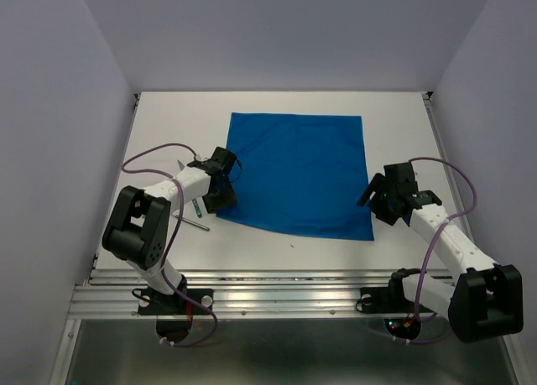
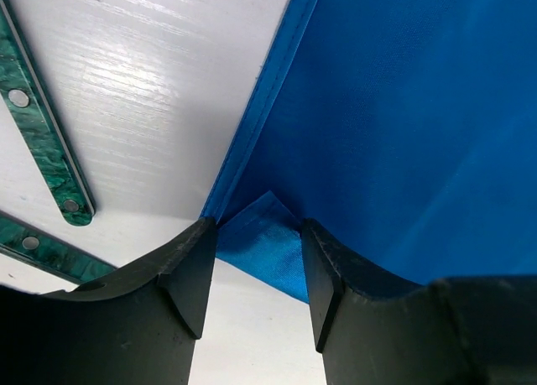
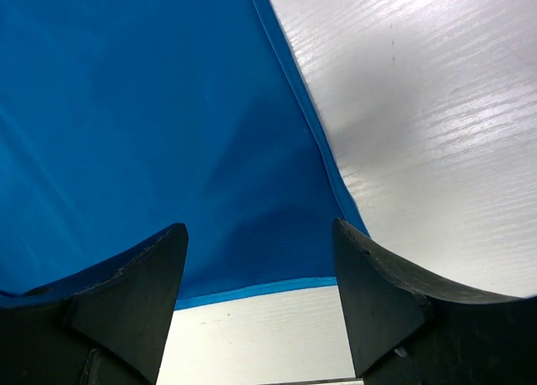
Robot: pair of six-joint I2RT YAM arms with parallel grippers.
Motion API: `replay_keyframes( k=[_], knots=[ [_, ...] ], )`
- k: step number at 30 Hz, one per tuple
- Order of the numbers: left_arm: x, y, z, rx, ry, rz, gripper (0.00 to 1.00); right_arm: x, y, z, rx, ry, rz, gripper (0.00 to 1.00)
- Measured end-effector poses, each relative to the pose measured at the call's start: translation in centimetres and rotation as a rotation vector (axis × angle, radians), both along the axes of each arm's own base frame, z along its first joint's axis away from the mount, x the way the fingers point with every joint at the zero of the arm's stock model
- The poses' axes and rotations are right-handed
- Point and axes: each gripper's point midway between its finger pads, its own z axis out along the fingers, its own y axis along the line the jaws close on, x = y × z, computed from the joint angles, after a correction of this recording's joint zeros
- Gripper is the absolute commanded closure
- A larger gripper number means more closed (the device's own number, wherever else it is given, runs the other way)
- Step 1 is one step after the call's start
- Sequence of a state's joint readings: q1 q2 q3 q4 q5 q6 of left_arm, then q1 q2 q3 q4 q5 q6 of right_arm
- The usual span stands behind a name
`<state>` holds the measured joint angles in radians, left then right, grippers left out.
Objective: Fold the napkin into a case and place the utensils inside
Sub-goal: Flatten out the crumpled napkin at the center of the board, then flatten the napkin at the center of the board.
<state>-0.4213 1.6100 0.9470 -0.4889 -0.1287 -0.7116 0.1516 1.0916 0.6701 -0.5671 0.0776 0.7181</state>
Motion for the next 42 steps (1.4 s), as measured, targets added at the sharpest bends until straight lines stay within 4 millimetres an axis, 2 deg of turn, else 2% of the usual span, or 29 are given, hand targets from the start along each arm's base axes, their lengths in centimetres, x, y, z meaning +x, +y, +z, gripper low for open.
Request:
replay_keyframes(
  k=[1,4,5,7,8,12,16,19,22,33,38,42],
  knots=[
    [-0.1,-0.1,-0.2,0.004,0.006,-0.005,0.47,0.0,0.0,0.0,0.000,0.000,0.000,0.25],
    [-0.3,-0.1,-0.5,0.013,0.017,-0.013,0.61,0.0,0.0,0.0,0.000,-0.001,0.000,0.25],
    [-0.3,0.0,-0.6,0.018,0.018,-0.014,0.69,0.0,0.0,0.0,0.000,-0.001,0.000,0.25],
    [-0.3,0.0,-0.6,0.018,0.018,-0.013,0.76,0.0,0.0,0.1,0.000,-0.003,0.000,0.25],
    [-0.3,0.0,-0.6,0.021,0.019,-0.017,0.83,0.0,0.0,0.1,0.001,-0.004,0.000,0.25],
    [-0.4,0.1,-0.5,0.025,0.020,-0.018,0.96,0.0,0.0,0.1,0.000,-0.005,0.000,0.25],
    [-0.3,0.1,-0.3,0.029,0.022,-0.020,0.96,0.0,0.0,0.1,0.001,-0.005,-0.001,0.24],
    [-0.3,0.1,-0.1,0.031,0.023,-0.023,0.81,-0.3,-0.1,-0.3,-0.001,0.006,-0.002,0.24],
    [-0.3,0.1,0.1,0.032,0.022,-0.032,0.76,-0.9,-0.1,-0.9,-0.002,0.028,-0.005,0.24],
    [-0.3,-0.3,0.9,0.005,0.005,-0.059,0.76,-2.2,-0.3,-2.1,0.000,0.068,-0.017,0.23],
    [-0.5,-0.6,1.0,-0.002,0.007,-0.074,0.65,-2.2,-0.3,-2.1,-0.001,0.068,-0.017,0.23],
    [-0.5,-0.8,1.3,-0.010,-0.003,-0.081,0.65,-2.2,-0.3,-2.0,0.000,0.068,-0.017,0.23]
  ],
)
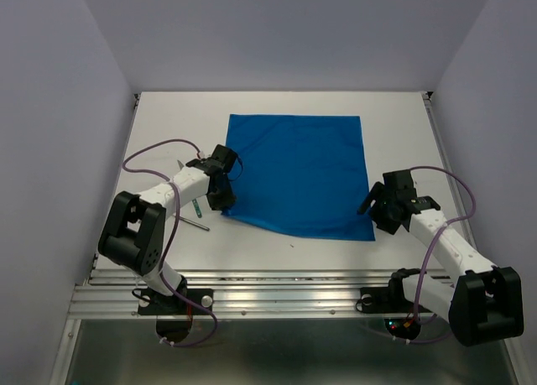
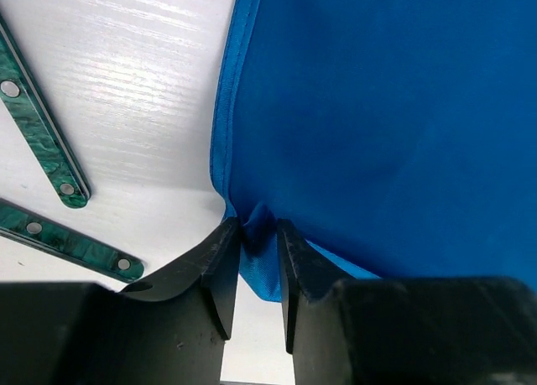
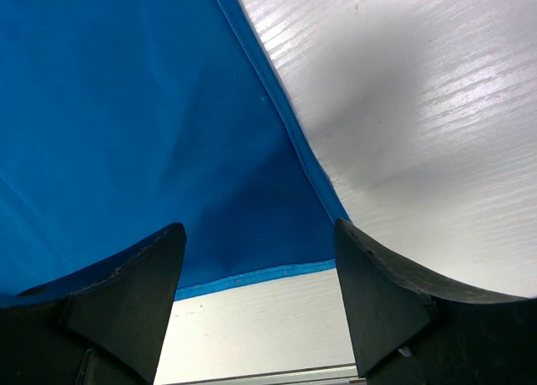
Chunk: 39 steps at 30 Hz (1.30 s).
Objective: Fold the napkin into a case and place the utensils inside
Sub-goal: Flatten the napkin at the center of the board.
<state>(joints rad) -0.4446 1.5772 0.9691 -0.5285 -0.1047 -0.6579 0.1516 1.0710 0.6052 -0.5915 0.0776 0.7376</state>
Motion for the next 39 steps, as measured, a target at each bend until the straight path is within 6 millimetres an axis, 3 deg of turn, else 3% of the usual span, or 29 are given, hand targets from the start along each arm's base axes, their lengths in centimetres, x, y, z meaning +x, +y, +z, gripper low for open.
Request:
replay_keyframes(
  k=[10,14,22,25,32,39],
  knots=[
    [-0.3,0.0,0.3,-0.004,-0.008,-0.004,0.65,0.0,0.2,-0.1,0.006,0.005,0.010,0.23],
    [-0.3,-0.1,0.5,-0.008,-0.016,-0.004,0.81,-0.1,0.2,-0.4,0.006,0.020,0.016,0.23],
    [-0.4,-0.1,0.6,-0.008,-0.014,-0.001,0.87,0.0,0.4,-0.6,0.011,0.024,0.026,0.23],
    [-0.6,0.0,0.7,-0.005,-0.011,-0.001,1.00,0.1,0.4,-0.6,0.012,0.024,0.026,0.23],
    [-0.7,0.0,2.2,-0.022,-0.048,-0.002,1.00,-0.1,0.4,-0.8,0.017,0.030,0.004,0.25],
    [-0.4,-0.2,3.5,-0.044,-0.091,-0.005,1.00,-2.0,0.0,-2.7,0.026,0.101,-0.068,0.27]
  ],
)
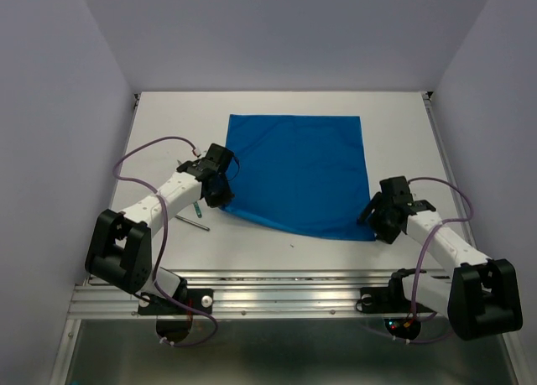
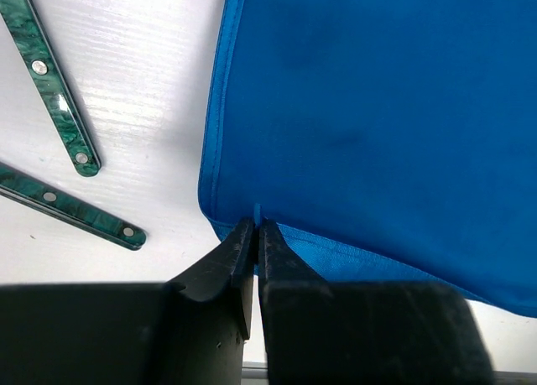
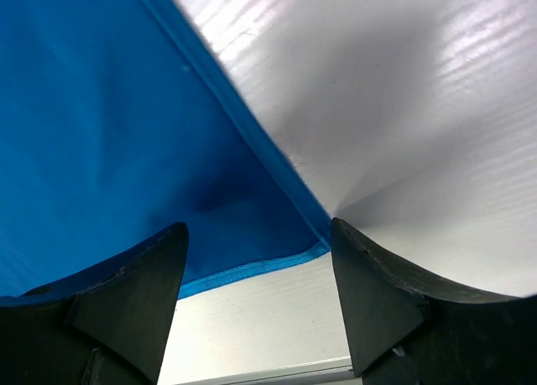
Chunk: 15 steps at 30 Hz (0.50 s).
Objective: Fold the napkin into a case and place the utensils inside
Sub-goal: Flatten the napkin at the center of the board.
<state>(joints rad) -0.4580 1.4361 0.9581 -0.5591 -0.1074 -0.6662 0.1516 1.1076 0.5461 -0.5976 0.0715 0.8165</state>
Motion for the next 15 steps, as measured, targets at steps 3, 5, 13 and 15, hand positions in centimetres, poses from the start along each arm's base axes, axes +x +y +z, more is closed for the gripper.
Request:
replay_keyframes(
  k=[3,5,13,15],
  knots=[
    [0.01,0.00,0.00,0.000,0.000,0.000,1.00,-0.53,-0.28,-0.55,-0.007,0.018,-0.028,0.28],
    [0.01,-0.01,0.01,0.000,-0.001,0.000,1.00,-0.48,-0.36,-0.57,-0.008,0.015,-0.041,0.29],
    [0.03,-0.02,0.01,-0.001,-0.001,-0.002,1.00,-0.26,-0.34,-0.77,0.000,-0.002,-0.061,0.43],
    [0.02,-0.02,-0.01,0.000,0.000,-0.002,1.00,-0.33,-0.33,-0.73,0.002,-0.007,-0.064,0.37]
  ],
)
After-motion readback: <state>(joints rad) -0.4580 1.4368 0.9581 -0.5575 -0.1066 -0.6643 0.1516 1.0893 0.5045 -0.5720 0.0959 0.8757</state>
